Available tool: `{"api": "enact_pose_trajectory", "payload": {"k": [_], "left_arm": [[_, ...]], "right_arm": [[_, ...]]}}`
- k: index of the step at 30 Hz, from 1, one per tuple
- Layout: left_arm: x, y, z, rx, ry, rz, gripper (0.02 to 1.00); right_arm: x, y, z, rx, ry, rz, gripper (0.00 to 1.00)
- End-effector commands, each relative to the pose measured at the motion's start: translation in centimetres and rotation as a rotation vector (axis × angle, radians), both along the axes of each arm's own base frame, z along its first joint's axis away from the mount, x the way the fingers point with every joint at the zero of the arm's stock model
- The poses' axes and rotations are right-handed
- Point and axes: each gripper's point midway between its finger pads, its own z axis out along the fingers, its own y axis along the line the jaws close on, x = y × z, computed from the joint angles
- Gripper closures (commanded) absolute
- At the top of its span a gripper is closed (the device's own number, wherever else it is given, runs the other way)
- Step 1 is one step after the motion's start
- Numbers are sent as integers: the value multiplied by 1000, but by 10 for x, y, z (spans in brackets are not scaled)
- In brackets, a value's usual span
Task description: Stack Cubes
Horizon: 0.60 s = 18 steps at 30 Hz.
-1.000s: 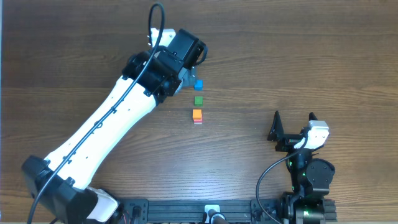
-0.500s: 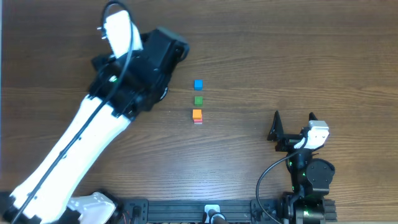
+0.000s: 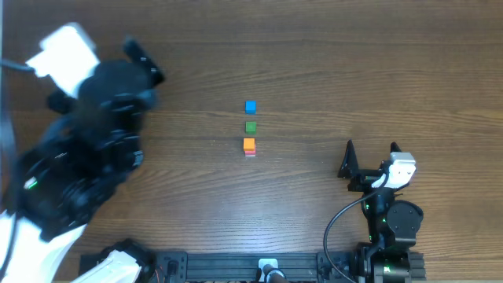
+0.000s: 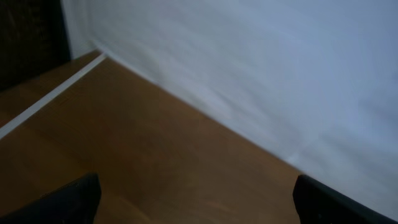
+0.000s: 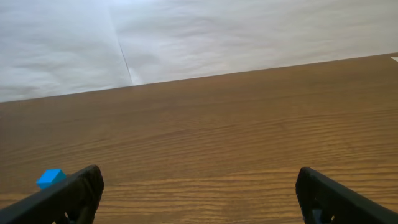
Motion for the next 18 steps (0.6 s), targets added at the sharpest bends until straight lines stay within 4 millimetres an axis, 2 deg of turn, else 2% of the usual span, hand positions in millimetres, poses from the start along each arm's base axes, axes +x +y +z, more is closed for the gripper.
{"api": "enact_pose_trajectory", "payload": {"k": [1,5,9,13,18], "left_arm": [[-10,3,5,59,1,-212,20],[-24,13,4,88,-55,-270,20],[-43,23,-7,84,-105,-304,20],[-57,16,-18,121,-175,-400,20],[-74,14,-49,127,-220,-439,20]], "right_arm": [[0,1,-2,5,2,6,7],[0,1,-2,5,2,6,9],[0,1,-2,6,2,6,9],[0,1,-2,5,2,6,9],[0,1,-2,5,2,5,9]]}}
